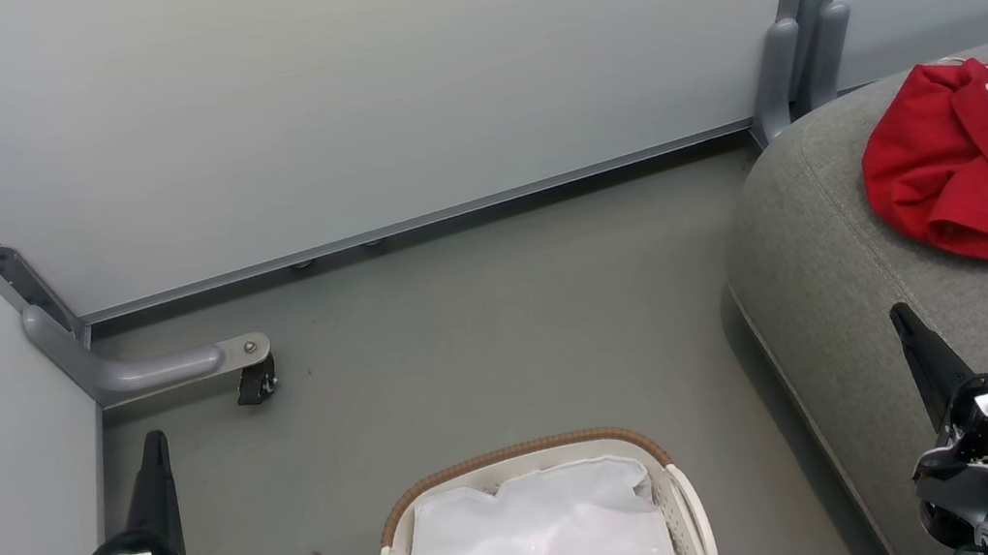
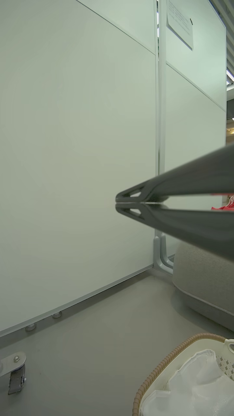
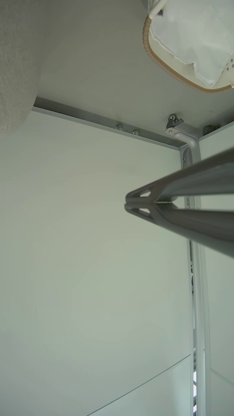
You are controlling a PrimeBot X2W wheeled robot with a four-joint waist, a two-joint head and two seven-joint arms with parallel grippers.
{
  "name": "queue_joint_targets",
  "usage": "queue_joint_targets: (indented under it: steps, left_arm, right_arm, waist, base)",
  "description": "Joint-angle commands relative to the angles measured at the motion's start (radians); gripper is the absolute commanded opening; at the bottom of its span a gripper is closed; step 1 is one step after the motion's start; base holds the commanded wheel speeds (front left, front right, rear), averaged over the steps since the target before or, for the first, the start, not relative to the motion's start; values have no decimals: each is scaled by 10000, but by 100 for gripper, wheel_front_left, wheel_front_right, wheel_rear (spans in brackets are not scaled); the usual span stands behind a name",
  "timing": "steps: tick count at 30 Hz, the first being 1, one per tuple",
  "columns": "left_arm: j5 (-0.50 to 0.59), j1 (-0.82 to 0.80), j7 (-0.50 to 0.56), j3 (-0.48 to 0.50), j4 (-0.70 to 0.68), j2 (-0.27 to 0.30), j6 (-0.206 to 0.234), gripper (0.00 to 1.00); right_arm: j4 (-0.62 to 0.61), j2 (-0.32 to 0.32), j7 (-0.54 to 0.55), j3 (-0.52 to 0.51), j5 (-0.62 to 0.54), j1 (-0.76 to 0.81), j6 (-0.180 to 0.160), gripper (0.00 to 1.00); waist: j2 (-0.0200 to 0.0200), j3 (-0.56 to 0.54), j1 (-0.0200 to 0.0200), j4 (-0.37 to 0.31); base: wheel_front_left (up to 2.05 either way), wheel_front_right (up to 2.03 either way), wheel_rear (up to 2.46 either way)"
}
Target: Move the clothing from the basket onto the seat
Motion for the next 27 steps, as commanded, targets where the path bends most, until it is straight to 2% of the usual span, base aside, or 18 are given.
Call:
queue_joint_targets:
  steps: [1,27]
  left_arm:
    - [-33,-108,37,25,-17,45,-37,0]
    - [-31,-108,39,25,-16,43,-28,0]
  right_arm:
    - [-36,-60,30,-18,35,-84,-3,0]
    - [-36,-60,29,-17,35,-83,-3,0]
  waist:
    - [0,0,0,0]
    - [0,0,0,0]
  base:
    - [0,0,0]
    - [0,0,0]
